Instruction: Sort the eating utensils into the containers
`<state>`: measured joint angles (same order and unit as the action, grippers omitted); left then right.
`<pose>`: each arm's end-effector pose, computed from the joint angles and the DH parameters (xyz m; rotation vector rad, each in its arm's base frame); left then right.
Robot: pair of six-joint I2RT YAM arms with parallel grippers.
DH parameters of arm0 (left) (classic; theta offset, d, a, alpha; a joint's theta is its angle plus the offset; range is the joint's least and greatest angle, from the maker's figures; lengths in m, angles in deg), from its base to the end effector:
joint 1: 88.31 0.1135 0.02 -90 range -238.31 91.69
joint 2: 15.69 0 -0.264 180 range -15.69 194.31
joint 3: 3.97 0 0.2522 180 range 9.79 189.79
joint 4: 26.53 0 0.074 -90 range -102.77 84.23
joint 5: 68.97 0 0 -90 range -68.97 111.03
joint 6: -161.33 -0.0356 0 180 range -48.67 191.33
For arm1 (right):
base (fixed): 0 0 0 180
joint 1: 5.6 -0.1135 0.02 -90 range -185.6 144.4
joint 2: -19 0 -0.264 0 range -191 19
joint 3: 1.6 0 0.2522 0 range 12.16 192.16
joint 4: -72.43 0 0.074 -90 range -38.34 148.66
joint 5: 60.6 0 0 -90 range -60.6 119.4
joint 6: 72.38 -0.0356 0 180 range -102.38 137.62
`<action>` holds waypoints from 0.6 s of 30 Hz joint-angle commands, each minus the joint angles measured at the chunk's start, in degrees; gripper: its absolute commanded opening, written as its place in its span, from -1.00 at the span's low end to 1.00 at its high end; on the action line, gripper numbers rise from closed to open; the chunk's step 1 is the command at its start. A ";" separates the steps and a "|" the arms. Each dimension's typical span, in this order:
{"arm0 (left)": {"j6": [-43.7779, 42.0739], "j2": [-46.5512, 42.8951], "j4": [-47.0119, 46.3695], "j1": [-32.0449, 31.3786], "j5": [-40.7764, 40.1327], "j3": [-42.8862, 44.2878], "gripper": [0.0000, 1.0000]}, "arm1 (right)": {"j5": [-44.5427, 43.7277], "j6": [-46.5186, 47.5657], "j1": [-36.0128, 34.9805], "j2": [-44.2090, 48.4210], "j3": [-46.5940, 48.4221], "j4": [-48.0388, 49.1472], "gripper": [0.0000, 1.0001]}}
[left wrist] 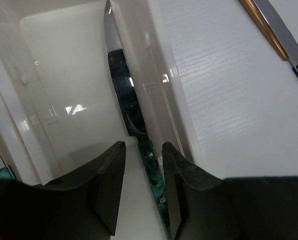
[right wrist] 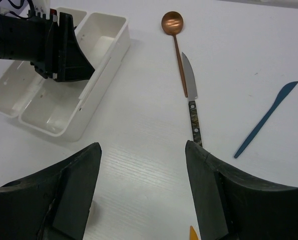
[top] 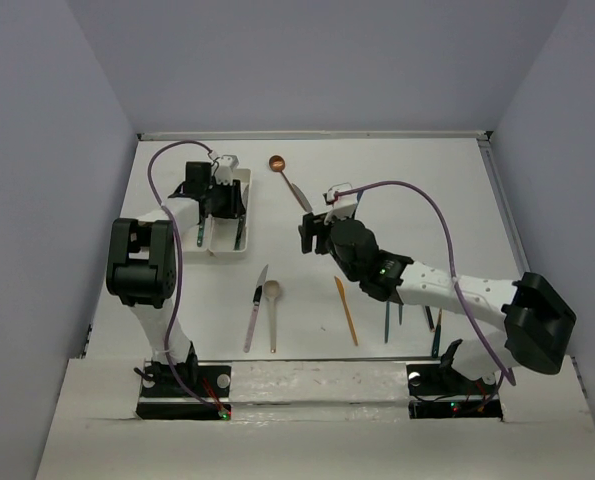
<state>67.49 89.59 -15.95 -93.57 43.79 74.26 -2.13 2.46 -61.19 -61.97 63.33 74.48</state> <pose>0.3958 -0.0503 0.1883 0.3906 2.1705 -0.4551 0.1974 0.2553 0.2793 -0.2428 1.7785 0.3895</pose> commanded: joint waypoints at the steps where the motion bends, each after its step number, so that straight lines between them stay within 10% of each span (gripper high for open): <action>1: 0.67 -0.86 0.02 0.42 -0.88 2.86 -0.04 | -4.23 0.57 -0.57 3.27 -0.20 -2.35 0.49; 18: -0.29 -14.90 1.77 0.51 3.25 2.86 0.17 | 13.60 -18.77 21.49 11.73 5.13 -73.08 0.54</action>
<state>67.58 81.87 -13.77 -93.33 43.59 75.46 7.58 -12.14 -40.06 -48.35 62.59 22.41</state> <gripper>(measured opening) 0.579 0.766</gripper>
